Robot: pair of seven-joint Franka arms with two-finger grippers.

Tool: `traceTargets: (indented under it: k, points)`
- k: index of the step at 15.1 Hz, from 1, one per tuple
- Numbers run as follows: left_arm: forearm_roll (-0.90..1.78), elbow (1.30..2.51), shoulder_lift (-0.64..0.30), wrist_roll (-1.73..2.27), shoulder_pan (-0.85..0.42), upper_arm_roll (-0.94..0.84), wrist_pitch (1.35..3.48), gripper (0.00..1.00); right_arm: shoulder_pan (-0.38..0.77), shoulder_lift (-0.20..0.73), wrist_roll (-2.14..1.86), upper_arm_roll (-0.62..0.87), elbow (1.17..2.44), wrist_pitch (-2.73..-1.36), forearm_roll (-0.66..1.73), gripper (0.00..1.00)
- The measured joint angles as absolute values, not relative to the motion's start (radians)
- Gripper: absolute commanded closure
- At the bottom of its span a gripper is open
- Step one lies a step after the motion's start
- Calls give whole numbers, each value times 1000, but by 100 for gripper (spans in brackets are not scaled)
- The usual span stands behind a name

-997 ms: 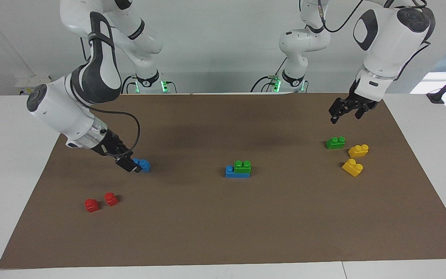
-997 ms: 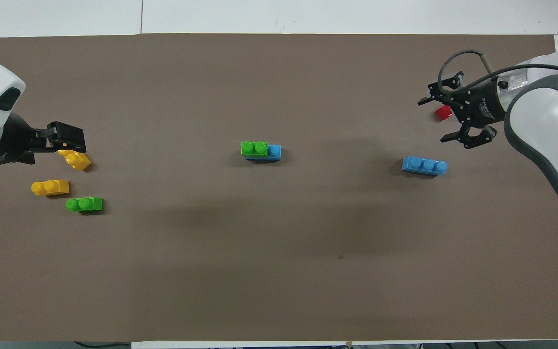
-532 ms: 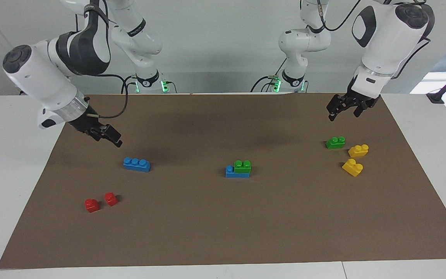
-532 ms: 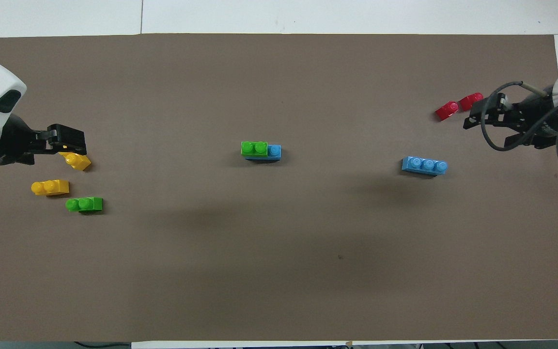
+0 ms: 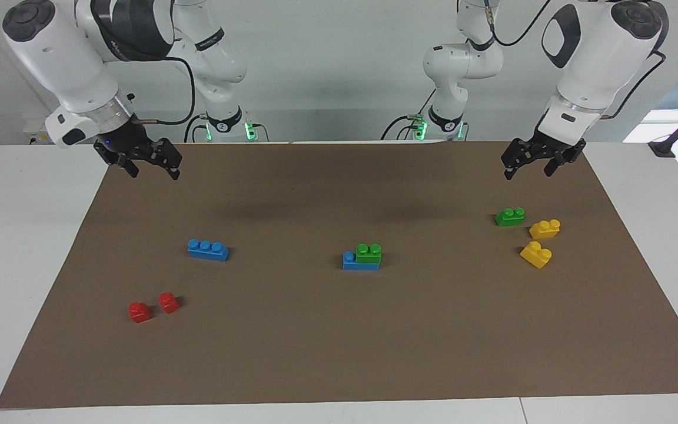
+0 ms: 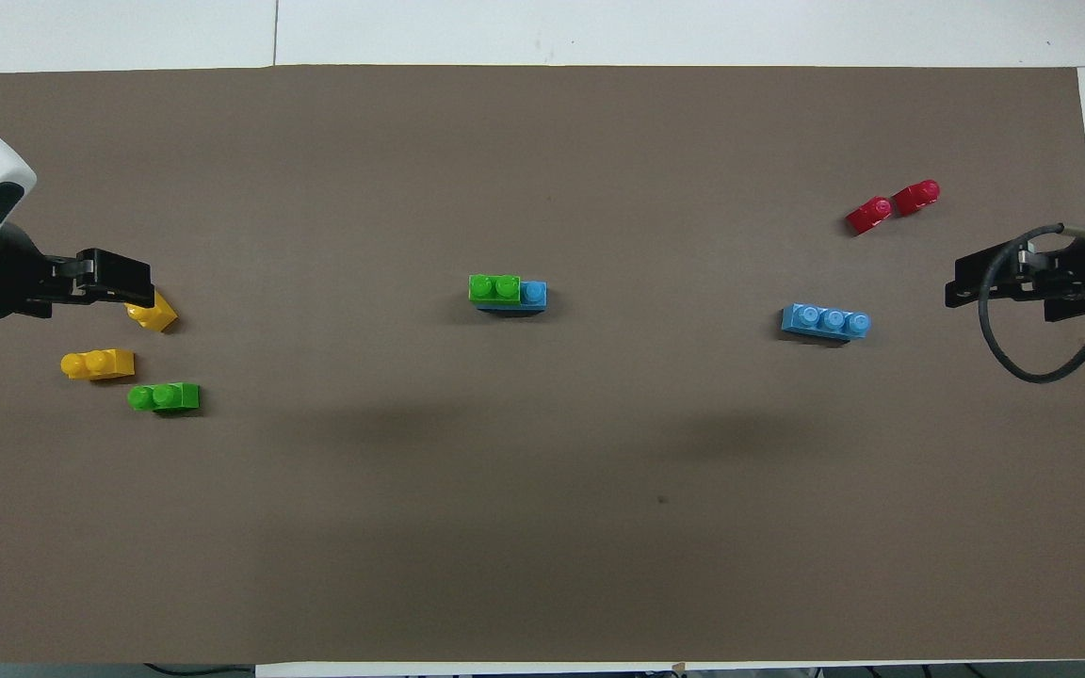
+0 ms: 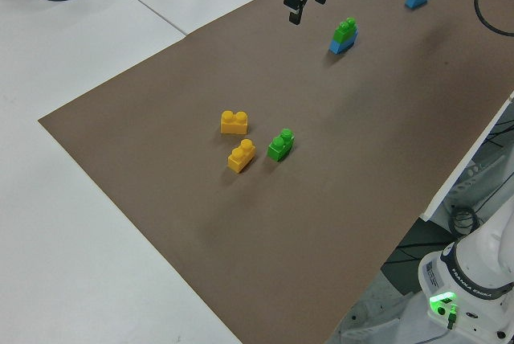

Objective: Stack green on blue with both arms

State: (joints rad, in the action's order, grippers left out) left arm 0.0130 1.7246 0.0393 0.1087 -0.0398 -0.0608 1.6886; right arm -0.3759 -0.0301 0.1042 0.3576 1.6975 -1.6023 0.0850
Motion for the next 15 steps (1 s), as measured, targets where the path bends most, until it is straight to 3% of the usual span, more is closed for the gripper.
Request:
traceTargets:
  k: [5, 12, 15]
  points:
    - [18, 1723, 39, 105, -33, -65, 1659, 0, -234, -64, 105, 376, 1698, -1593, 86, 1]
    - [32, 1680, 39, 105, -31, -63, 1595, 0, -241, -77, 105, 366, 1698, -1593, 86, 1]
    - [33, 1680, 39, 105, -31, -63, 1594, 0, -194, -77, 104, 335, 1698, -1577, 84, 2]
